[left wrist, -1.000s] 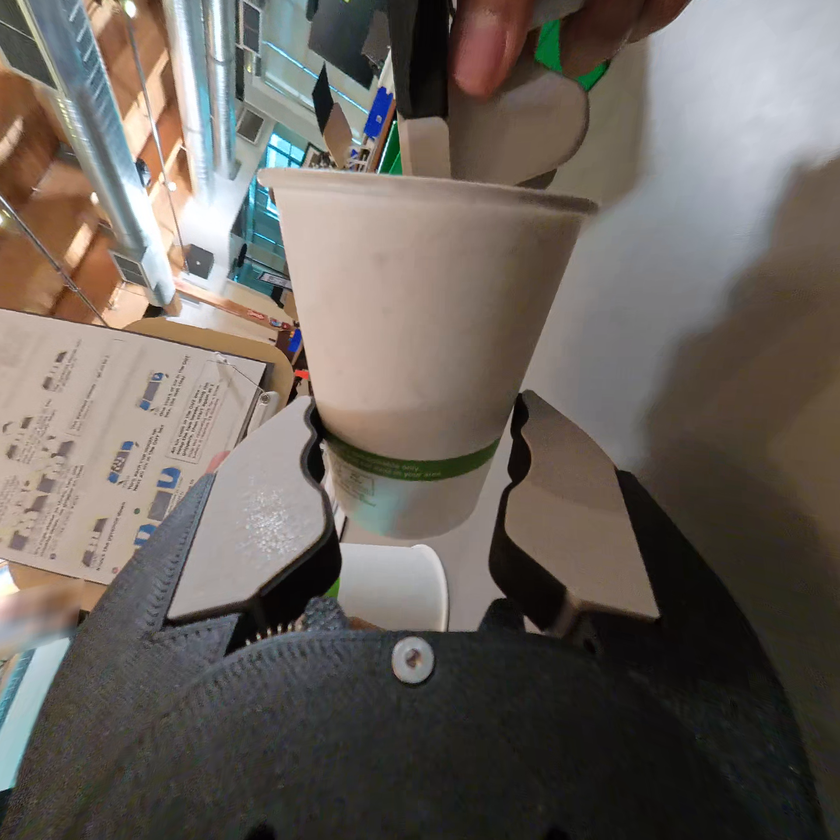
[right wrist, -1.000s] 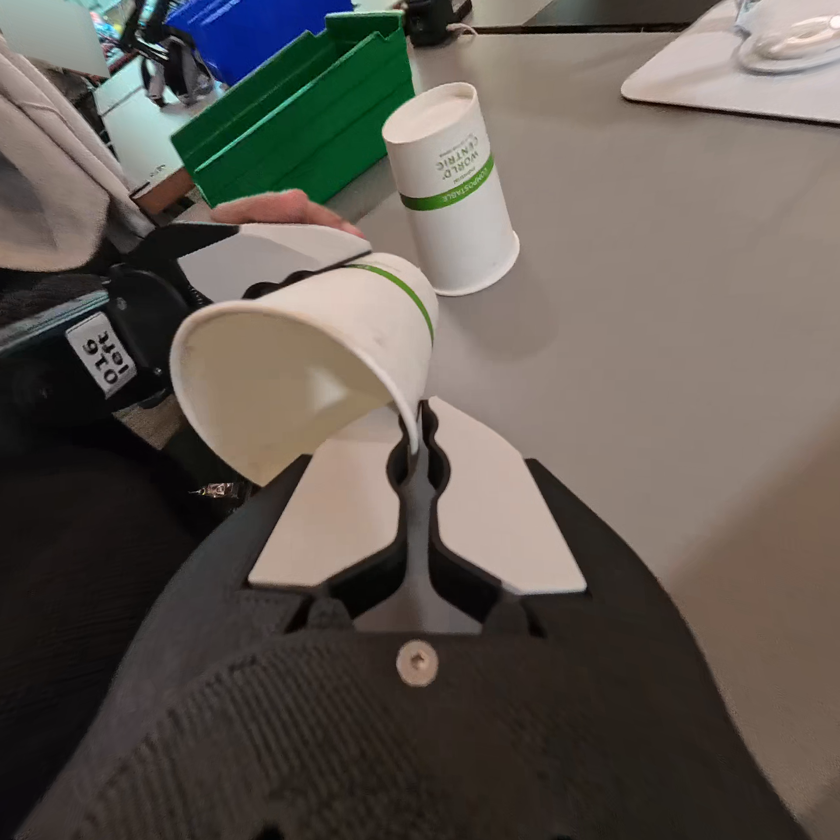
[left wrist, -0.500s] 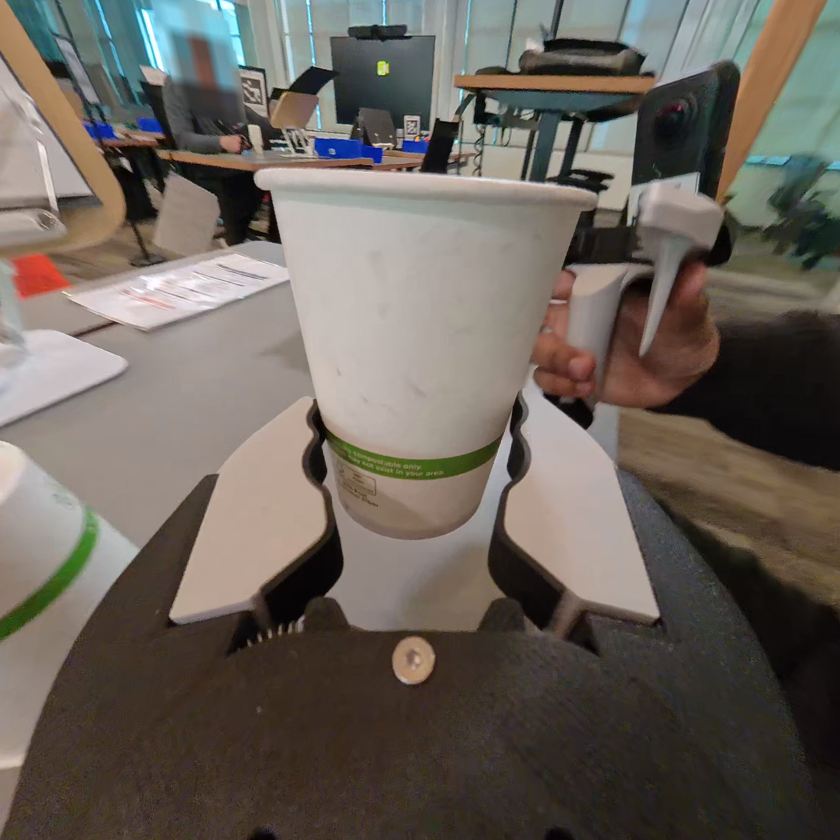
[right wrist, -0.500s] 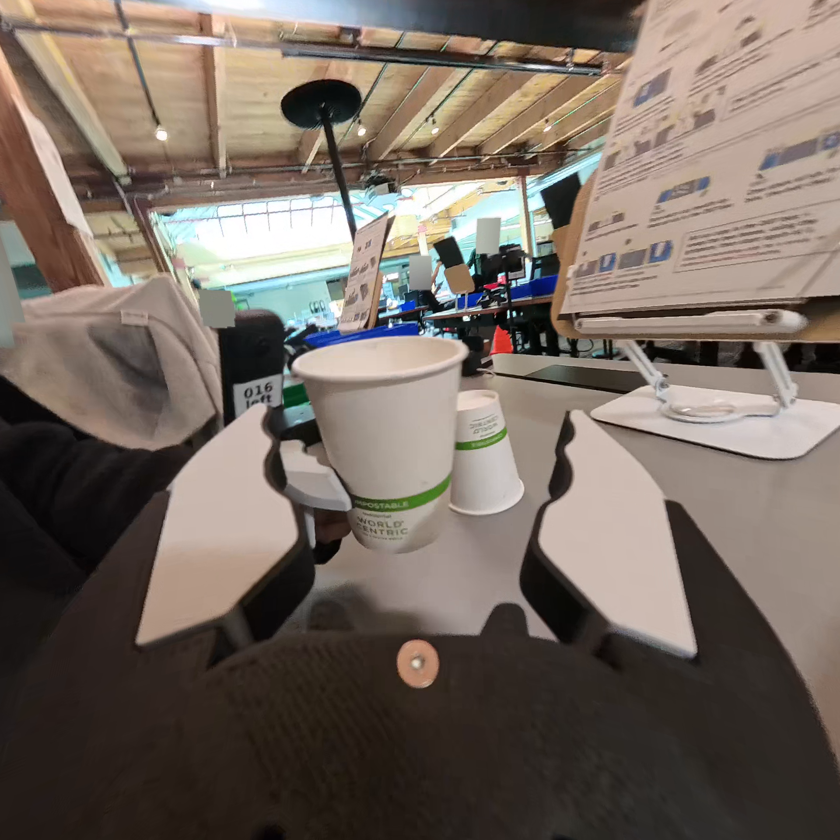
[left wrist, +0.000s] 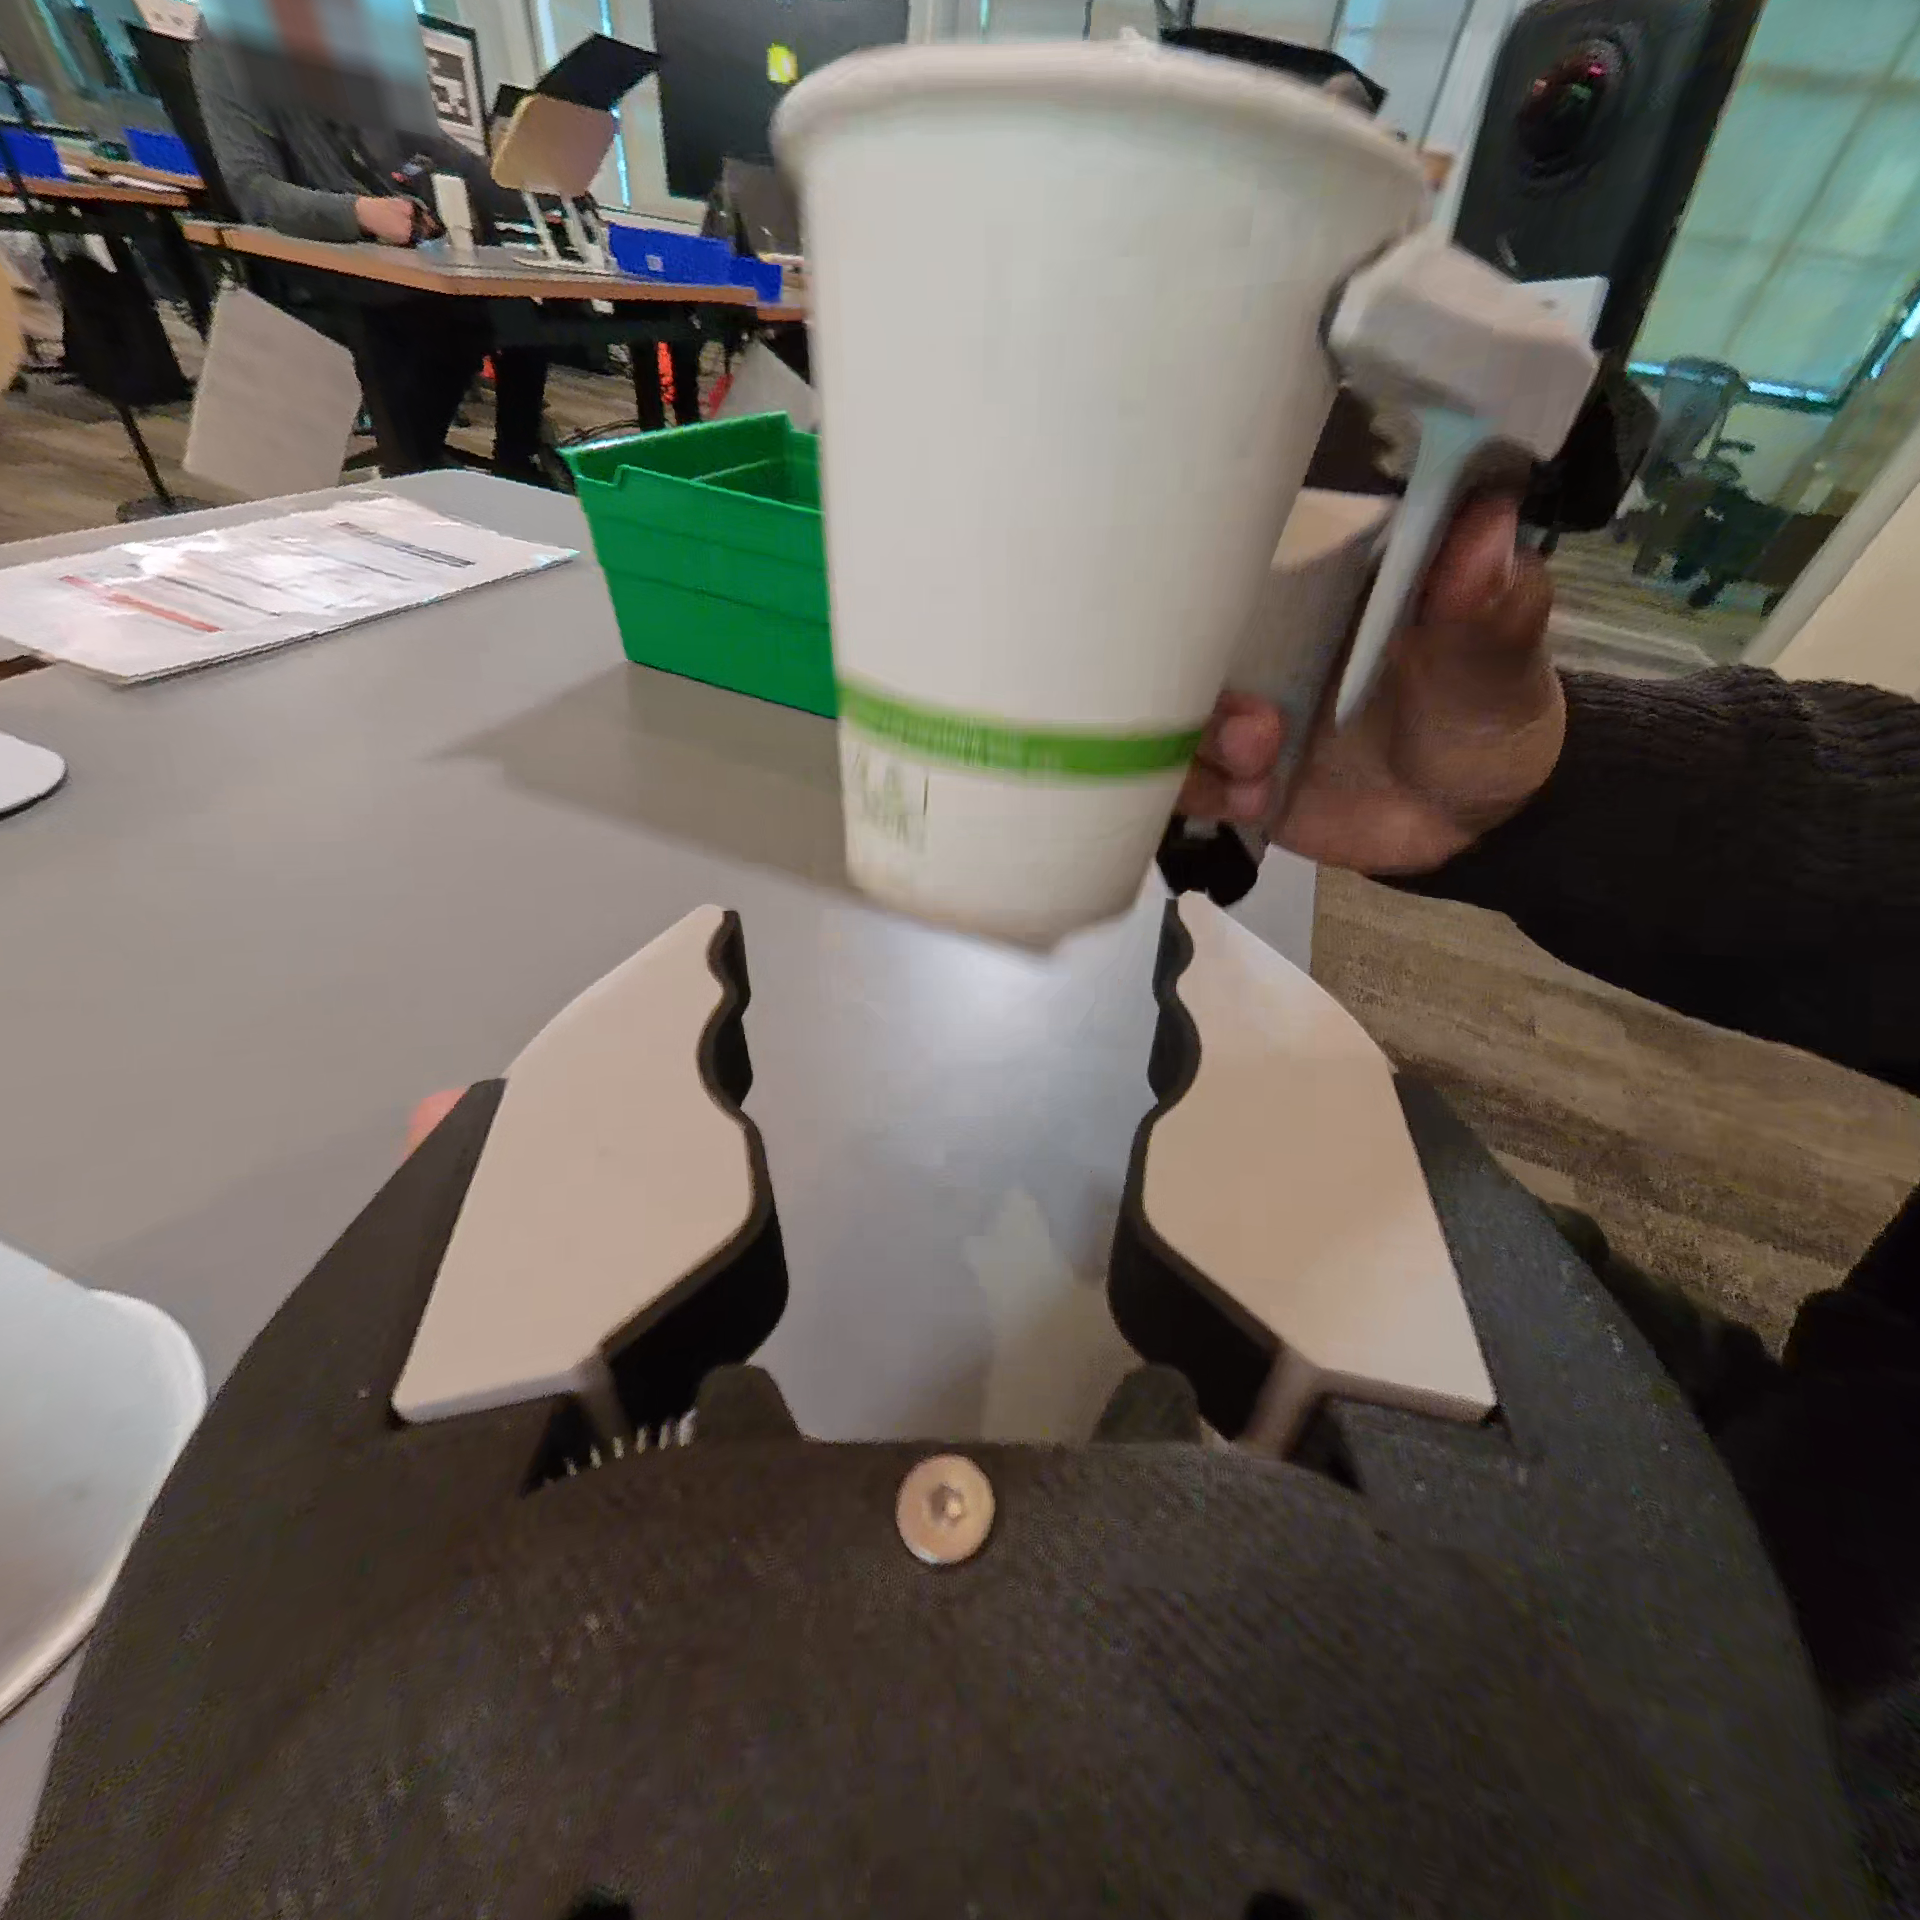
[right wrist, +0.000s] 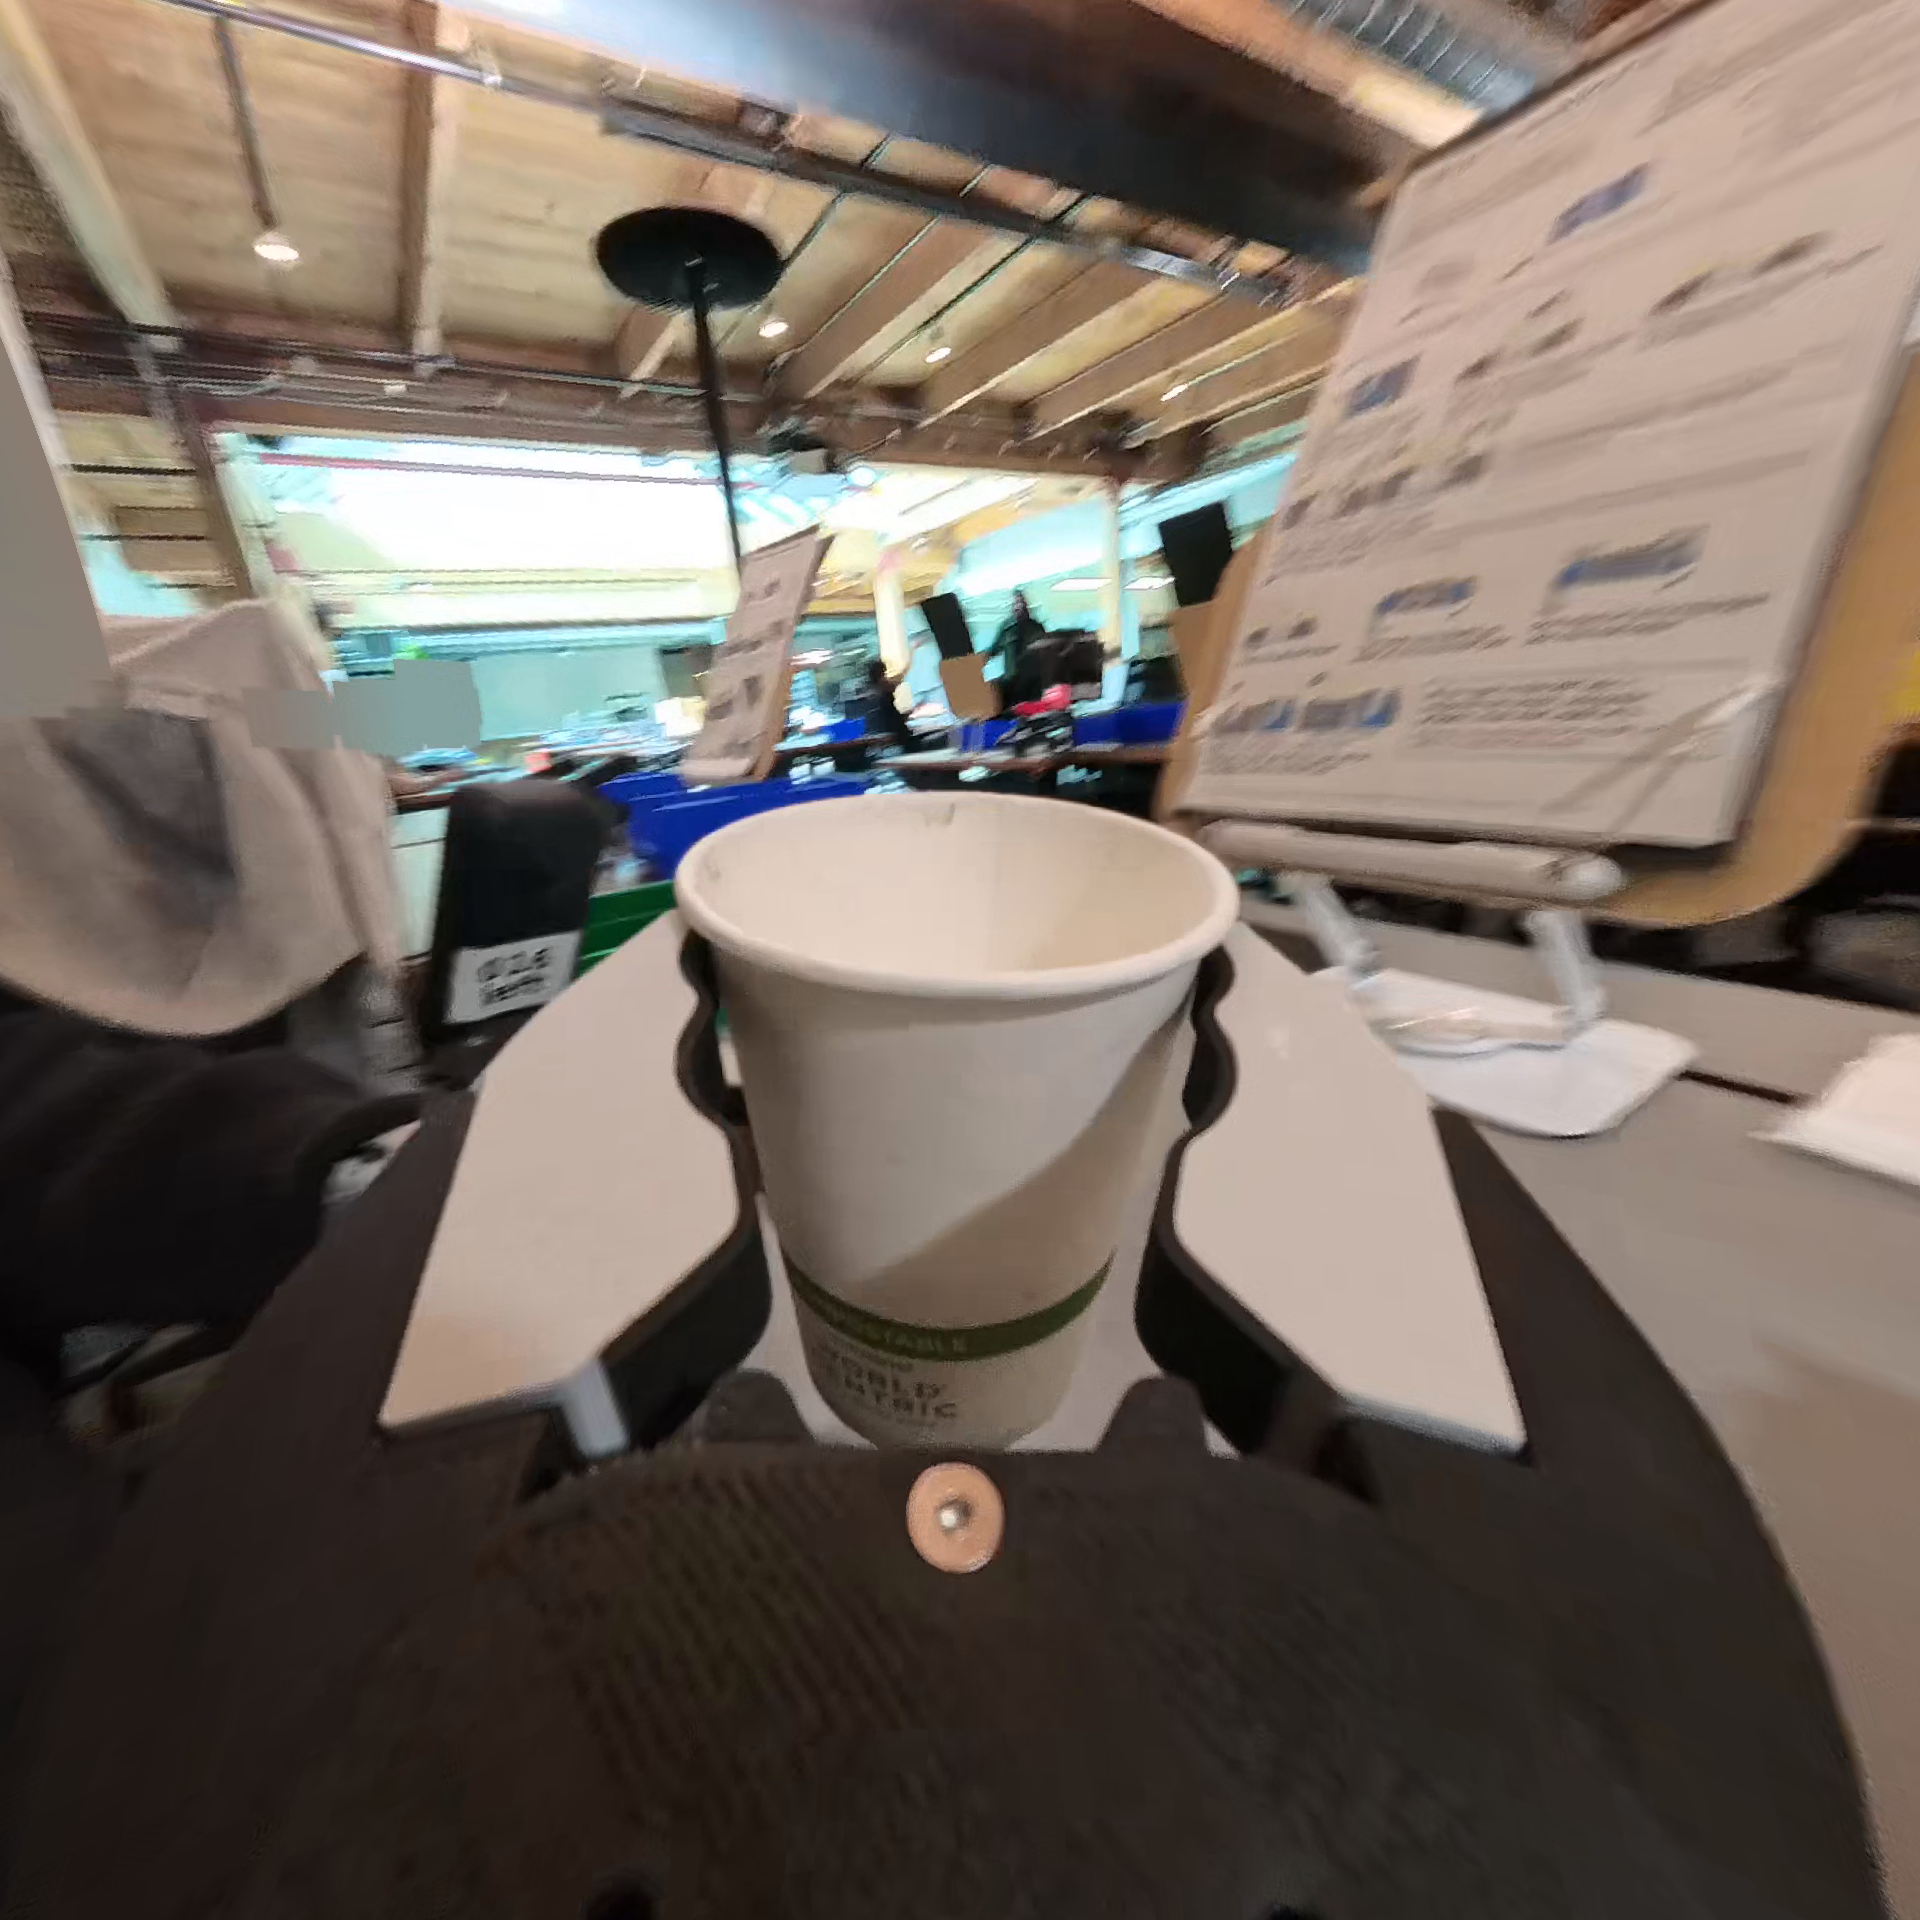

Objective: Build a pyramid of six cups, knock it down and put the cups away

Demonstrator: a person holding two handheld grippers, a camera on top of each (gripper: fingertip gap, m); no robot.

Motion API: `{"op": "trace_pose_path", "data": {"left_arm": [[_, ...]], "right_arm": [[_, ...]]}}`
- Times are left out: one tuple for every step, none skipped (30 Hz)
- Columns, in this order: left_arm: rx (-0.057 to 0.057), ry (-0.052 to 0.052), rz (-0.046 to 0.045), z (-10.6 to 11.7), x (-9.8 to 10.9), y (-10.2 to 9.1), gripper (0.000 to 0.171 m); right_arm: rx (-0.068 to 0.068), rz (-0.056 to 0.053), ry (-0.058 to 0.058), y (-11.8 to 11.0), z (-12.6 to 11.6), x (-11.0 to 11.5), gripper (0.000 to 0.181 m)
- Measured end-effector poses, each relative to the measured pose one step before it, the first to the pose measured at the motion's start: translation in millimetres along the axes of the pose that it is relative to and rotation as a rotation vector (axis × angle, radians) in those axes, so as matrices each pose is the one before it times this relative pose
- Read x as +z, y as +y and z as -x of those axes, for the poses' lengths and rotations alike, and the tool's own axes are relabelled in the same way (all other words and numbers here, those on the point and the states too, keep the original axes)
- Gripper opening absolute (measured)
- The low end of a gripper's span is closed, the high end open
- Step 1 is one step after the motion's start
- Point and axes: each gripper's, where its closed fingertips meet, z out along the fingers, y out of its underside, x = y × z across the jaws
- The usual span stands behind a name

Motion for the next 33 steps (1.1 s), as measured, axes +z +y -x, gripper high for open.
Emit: {"op": "trace_pose_path", "data": {"left_arm": [[-0.0158, -0.0095, -0.00863, 3.62, -1.22, -1.71, 0.076], [-0.0169, -0.0072, -0.00936, 2.77, -1.21, -1.60, 0.076], [-0.0178, -0.0057, -0.00782, 2.24, -0.84, -0.87, 0.074], [-0.0157, -0.0030, -0.00307, 1.40, -0.56, 0.03, 0.072], [-0.0106, -0.0023, 0.00184, 0.86, -0.16, 1.01, 0.071], [-0.0025, -0.0012, 0.00509, 0.20, -0.02, 1.29, 0.071], [0.0057, -0.0005, 0.00588, -0.51, -0.09, 1.44, 0.071], [0.0115, -0.0019, 0.00451, -0.74, -0.26, 1.13, 0.070], [0.0139, -0.0019, 0.00416, -1.19, -0.52, 1.22, 0.069], [0.0131, -0.0030, 0.00430, -1.25, -0.92, 1.28, 0.069], [0.0117, -0.0034, 0.00423, -1.22, -1.10, 1.25, 0.069], [0.0106, -0.0029, 0.00494, -1.19, -1.06, 1.38, 0.069], [0.0097, -0.0033, 0.00628, -0.92, -1.25, 1.61, 0.069], [0.0087, -0.0077, 0.00654, -0.10, -1.44, 1.72, 0.069], [0.0069, -0.0102, 0.00602, 0.46, -1.45, 1.71, 0.069], [0.0042, -0.0094, 0.00569, 0.64, -1.61, 1.96, 0.068], [0.0011, -0.0078, 0.00488, 0.55, -1.84, 1.77, 0.068], [-0.0016, -0.0083, 0.00425, 0.81, -2.03, 1.81, 0.068], [-0.0027, -0.0084, 0.00452, 0.84, -2.02, 1.74, 0.068], [-0.0019, -0.0082, 0.00376, 0.89, -2.20, 1.59, 0.068], [-0.0002, -0.0092, 0.00196, 1.05, -2.40, 1.13, 0.068], [0.0005, -0.0100, 0.00030, 1.13, -2.58, 0.79, 0.068], [0.0005, -0.0091, -0.00074, 0.99, -2.68, 0.49, 0.068], [0.0004, -0.0088, -0.00199, 1.00, -2.98, -0.01, 0.068], [0.0007, -0.0094, -0.00359, 1.17, -2.99, -0.41, 0.067], [0.0008, -0.0092, -0.00449, 1.16, -2.97, -0.73, 0.067], [0.0005, -0.0088, -0.00507, 1.27, -2.85, -0.95, 0.067], [-0.0001, -0.0073, -0.00551, 1.27, -2.55, -0.99, 0.067], [-0.0007, -0.0064, -0.00524, 1.22, -2.14, -0.96, 0.067], [-0.0010, -0.0054, -0.00457, 1.24, -1.49, -0.92, 0.067], [-0.0015, -0.0032, -0.00325, 0.99, -0.93, -0.78, 0.066], [-0.0024, -0.0007, -0.00130, 0.83, -0.40, -0.26, 0.066], [-0.0030, 0.0003, 0.00031, 0.65, 0.11, 0.14, 0.066]], "right_arm": [[-0.0380, -0.0210, 0.0563, -12.89, -14.31, -7.53, 0.089], [-0.0512, -0.0176, 0.0687, -14.12, -17.61, -7.75, 0.089], [-0.0534, -0.0196, 0.0835, -15.81, -21.44, -7.93, 0.089], [-0.0471, -0.0267, 0.0895, -16.88, -24.28, -7.53, 0.089], [-0.0424, -0.0286, 0.0856, -16.25, -25.59, -6.59, 0.089], [-0.0457, -0.0200, 0.0790, -12.69, -26.54, -5.44, 0.089], [-0.0524, -0.0103, 0.0783, -8.13, -27.49, -4.74, 0.089], [-0.0543, -0.0068, 0.0811, -3.48, -28.10, -4.45, 0.089], [-0.0492, -0.0064, 0.0766, 0.77, -26.80, -3.84, 0.089], [-0.0291, 0.0009, 0.0679, 5.00, -23.99, -3.00, 0.089], [-0.0013, 0.0055, 0.0522, 7.03, -19.66, -2.17, 0.089], [0.0197, -0.0002, 0.0338, 6.10, -14.66, -1.56, 0.089], [0.0233, -0.0096, 0.0177, 3.53, -10.24, -0.87, 0.089], [0.0117, -0.0136, 0.0102, 1.39, -7.20, 0.08, 0.089], [-0.0030, -0.0149, 0.0071, 0.00, -5.06, 1.16, 0.089], [-0.0132, -0.0158, 0.0025, -0.68, -2.87, 2.21, 0.089], [-0.0155, -0.0164, -0.0006, -0.66, -1.04, 2.97, 0.089], [-0.0130, -0.0154, 0.0023, 0.13, -0.16, 3.62, 0.089], [-0.0122, -0.0143, 0.0029, 1.21, 0.63, 3.72, 0.089], [-0.0064, -0.0106, 0.0011, 2.68, 1.42, 3.67, 0.089], [-0.0004, 0.0005, -0.0036, 4.68, 2.26, 3.56, 0.089], [0.0010, 0.0148, -0.0028, 7.01, 2.00, 3.53, 0.089], [-0.0040, 0.0261, 0.0027, 8.67, 0.91, 3.07, 0.089], [-0.0112, 0.0345, 0.0098, 9.63, -0.30, 2.44, 0.089], [-0.0147, 0.0421, 0.0097, 10.59, -0.61, 1.69, 0.090], [-0.0124, 0.0494, 0.0016, 11.68, 0.32, 0.95, 0.090], [-0.0091, 0.0591, 0.0003, 12.76, 0.11, 0.62, 0.090], [-0.0085, 0.0633, 0.0001, 12.88, -0.18, 0.21, 0.090], [-0.0063, 0.0573, -0.0042, 11.82, -0.01, 0.05, 0.093], [0.0012, 0.0440, -0.0082, 9.18, 0.01, -0.15, 0.103], [0.0124, 0.0281, -0.0027, 5.92, -0.98, -0.66, 0.117], [0.0214, 0.0139, -0.0016, 2.83, -1.38, -1.63, 0.125], [0.0252, 0.0041, -0.0140, 0.53, 0.44, -2.35, 0.130]]}}
